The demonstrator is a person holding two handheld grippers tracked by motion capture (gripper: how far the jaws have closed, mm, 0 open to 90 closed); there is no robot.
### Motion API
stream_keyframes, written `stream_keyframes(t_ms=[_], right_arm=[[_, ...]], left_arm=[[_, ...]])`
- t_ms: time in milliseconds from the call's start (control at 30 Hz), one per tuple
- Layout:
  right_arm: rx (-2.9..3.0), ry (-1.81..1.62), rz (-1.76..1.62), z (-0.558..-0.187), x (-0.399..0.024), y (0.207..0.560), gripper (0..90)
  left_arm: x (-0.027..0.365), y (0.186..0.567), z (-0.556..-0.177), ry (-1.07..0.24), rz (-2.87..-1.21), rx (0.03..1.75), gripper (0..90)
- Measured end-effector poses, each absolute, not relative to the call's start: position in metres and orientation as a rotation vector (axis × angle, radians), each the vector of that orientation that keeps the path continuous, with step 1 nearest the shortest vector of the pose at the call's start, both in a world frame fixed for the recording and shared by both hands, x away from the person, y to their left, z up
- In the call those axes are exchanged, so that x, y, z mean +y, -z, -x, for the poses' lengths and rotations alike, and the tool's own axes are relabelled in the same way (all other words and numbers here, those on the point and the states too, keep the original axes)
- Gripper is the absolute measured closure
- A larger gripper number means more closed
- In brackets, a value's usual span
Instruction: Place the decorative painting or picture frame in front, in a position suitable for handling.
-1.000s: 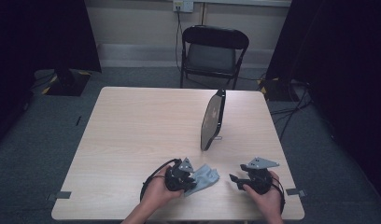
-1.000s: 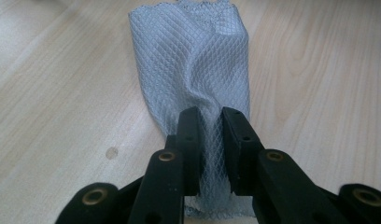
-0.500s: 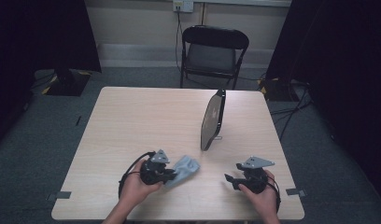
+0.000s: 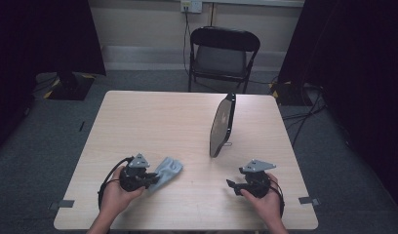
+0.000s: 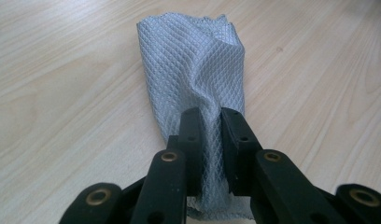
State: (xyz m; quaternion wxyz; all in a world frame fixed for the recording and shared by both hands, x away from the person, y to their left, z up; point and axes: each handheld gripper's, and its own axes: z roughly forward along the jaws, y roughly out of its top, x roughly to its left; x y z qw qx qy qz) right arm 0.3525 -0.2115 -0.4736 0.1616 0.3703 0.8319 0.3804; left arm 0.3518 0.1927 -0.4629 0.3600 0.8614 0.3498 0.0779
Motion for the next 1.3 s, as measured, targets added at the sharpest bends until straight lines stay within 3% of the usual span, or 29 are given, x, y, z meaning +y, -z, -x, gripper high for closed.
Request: stream_keyframes(t_ms=[533, 900, 1300], right_arm=[[2.368, -1.106, -1.018, -0.373, -0.182, 0.46, 29.0], [2.326, -1.094, -1.037, -0.383, -0.172, 0.449, 27.8], [2.262, -1.123, -1.095, -0.398, -0.156, 0.447, 37.5]], left_arm=[[0.21, 0.473, -0.344, -0.209, -2.207, 0.981, 74.8], [0.21, 0.473, -0.339, -0.265, -2.176, 1.024, 48.6], [0.204, 0.473, -0.341, -0.281, -2.188, 1.012, 41.8]])
